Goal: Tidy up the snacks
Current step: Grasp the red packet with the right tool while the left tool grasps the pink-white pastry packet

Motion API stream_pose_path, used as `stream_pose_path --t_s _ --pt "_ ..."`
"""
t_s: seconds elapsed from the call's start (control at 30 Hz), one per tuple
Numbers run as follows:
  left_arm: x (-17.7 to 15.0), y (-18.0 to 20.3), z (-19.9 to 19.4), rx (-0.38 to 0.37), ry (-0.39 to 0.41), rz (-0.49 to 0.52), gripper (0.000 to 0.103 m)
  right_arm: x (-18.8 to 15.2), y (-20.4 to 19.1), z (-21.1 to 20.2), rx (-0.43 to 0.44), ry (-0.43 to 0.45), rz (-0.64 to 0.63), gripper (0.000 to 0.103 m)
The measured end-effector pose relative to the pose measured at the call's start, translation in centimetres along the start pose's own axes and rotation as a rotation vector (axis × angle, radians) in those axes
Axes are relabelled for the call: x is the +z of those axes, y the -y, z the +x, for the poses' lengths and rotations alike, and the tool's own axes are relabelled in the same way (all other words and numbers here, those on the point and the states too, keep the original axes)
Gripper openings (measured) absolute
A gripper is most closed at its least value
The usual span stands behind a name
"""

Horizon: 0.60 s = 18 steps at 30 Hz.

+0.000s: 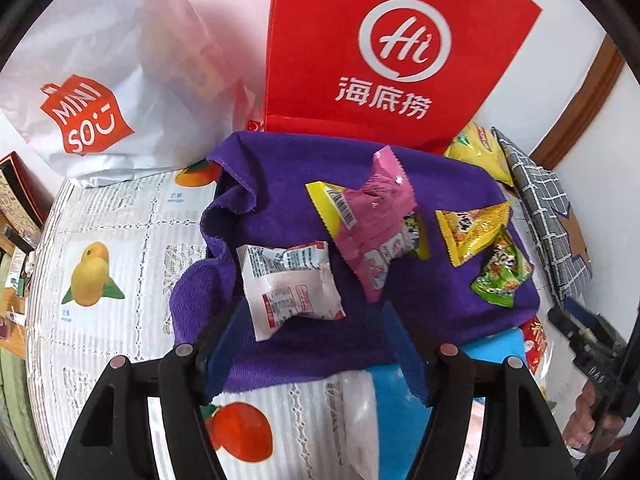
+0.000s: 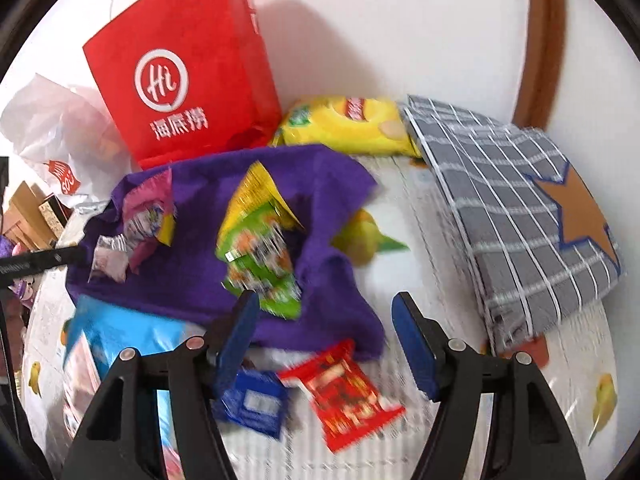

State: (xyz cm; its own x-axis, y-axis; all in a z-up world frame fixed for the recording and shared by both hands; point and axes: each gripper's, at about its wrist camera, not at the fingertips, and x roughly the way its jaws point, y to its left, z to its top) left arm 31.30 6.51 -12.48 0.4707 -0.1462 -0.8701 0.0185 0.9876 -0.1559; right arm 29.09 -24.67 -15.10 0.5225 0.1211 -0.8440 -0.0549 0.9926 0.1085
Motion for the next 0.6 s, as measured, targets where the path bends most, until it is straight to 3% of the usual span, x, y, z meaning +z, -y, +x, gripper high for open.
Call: stream_pose_path --t_s 0.4,0.53,0.6 --pt "-1.4 1.3 -1.0 0.016 -0.012 0.032 0.071 -4.2 0.3 1.8 0.023 -0.078 -0.085 0.065" --pt "-1.8 1.2 -1.3 0.025 -0.013 0.034 0.071 -4.7 0.1 2.8 0.034 -0.105 -0.129 0.058" --pt "-2.0 1.3 -1.5 0.026 -0.014 0.032 0.071 -4.9 0.1 2.7 0.043 -0.099 -0.140 0.050"
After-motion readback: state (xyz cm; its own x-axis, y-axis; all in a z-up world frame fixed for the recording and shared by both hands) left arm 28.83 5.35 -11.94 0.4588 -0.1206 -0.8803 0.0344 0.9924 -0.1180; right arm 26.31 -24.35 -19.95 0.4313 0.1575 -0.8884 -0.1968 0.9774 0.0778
